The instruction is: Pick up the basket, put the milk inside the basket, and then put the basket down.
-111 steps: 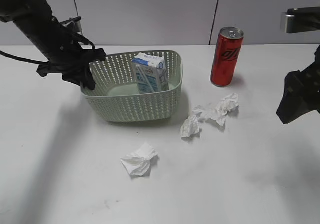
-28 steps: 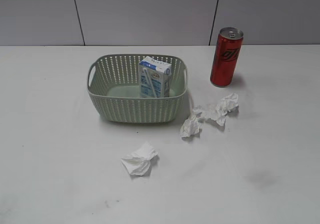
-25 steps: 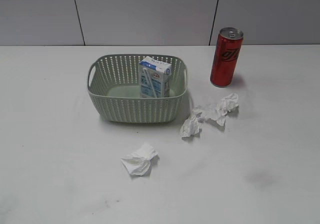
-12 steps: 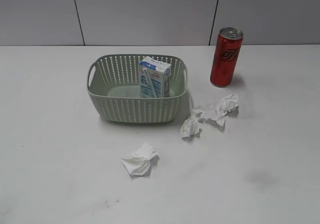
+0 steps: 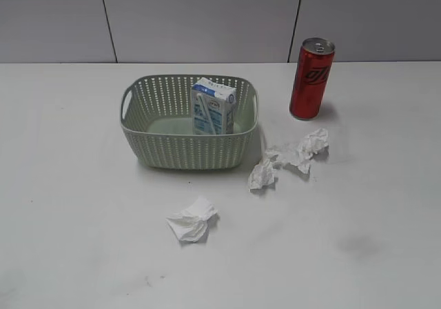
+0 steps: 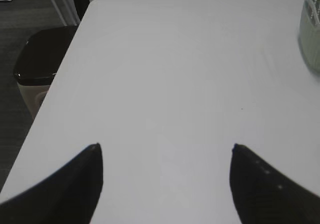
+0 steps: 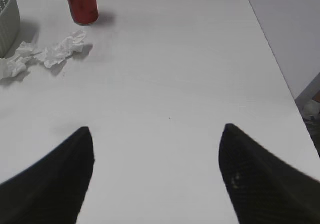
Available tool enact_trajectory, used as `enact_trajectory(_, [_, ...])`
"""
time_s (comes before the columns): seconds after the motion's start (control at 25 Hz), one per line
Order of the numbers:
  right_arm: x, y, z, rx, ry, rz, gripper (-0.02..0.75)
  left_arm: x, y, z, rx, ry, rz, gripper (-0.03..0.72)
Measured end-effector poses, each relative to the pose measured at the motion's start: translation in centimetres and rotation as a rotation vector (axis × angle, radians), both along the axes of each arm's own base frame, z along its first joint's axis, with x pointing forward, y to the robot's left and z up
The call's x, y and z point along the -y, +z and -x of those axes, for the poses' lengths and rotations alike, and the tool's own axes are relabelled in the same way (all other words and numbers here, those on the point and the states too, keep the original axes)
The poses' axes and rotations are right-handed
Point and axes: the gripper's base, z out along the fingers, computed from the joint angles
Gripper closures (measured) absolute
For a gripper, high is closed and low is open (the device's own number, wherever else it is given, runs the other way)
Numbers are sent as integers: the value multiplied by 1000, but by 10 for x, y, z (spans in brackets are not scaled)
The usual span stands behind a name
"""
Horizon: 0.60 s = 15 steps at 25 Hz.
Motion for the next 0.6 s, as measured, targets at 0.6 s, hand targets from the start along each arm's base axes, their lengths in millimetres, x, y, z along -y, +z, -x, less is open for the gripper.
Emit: enact_trajectory(0.6, [0, 0, 0, 0, 0, -3, 148, 0, 0, 1, 3, 2, -1, 102])
